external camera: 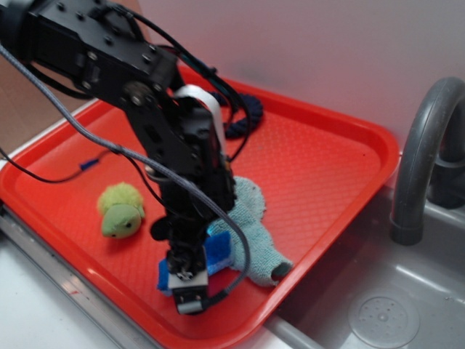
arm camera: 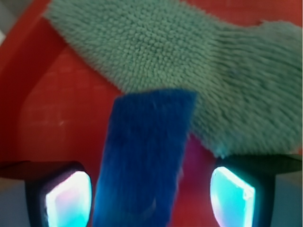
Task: Grab the blue sponge.
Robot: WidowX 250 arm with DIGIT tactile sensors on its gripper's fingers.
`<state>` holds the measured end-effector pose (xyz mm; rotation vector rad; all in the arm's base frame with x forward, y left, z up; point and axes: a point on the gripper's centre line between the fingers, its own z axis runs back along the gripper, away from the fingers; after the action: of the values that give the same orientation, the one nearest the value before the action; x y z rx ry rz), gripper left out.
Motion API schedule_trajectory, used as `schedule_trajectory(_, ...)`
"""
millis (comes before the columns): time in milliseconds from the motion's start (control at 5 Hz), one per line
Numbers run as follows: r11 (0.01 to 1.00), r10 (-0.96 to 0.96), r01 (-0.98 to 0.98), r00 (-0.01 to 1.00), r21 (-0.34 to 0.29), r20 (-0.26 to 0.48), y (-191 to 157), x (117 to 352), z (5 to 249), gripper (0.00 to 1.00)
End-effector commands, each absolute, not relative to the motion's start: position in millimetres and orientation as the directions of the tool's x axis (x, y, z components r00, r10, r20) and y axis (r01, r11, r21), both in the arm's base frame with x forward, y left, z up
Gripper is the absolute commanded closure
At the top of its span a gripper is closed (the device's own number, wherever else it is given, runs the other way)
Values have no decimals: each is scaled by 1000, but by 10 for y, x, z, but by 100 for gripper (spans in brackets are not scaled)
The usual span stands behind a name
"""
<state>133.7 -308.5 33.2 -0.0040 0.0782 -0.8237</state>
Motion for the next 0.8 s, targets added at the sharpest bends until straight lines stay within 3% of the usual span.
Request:
schedule_trajectory(0, 721, -692, 690, 721, -64, -25, -3036, 1297, 509, 100)
schedule_trajectory(200, 781, -616, 618, 786, -94, 56, -2770, 1504, 813, 100)
schedule_trajectory(400, 836, -534, 545, 835, -60, 131, -2573, 1707, 1184, 100)
schedule_trajectory(600, 873, -463, 483, 865, -71, 194, -2331, 1793, 1549, 100)
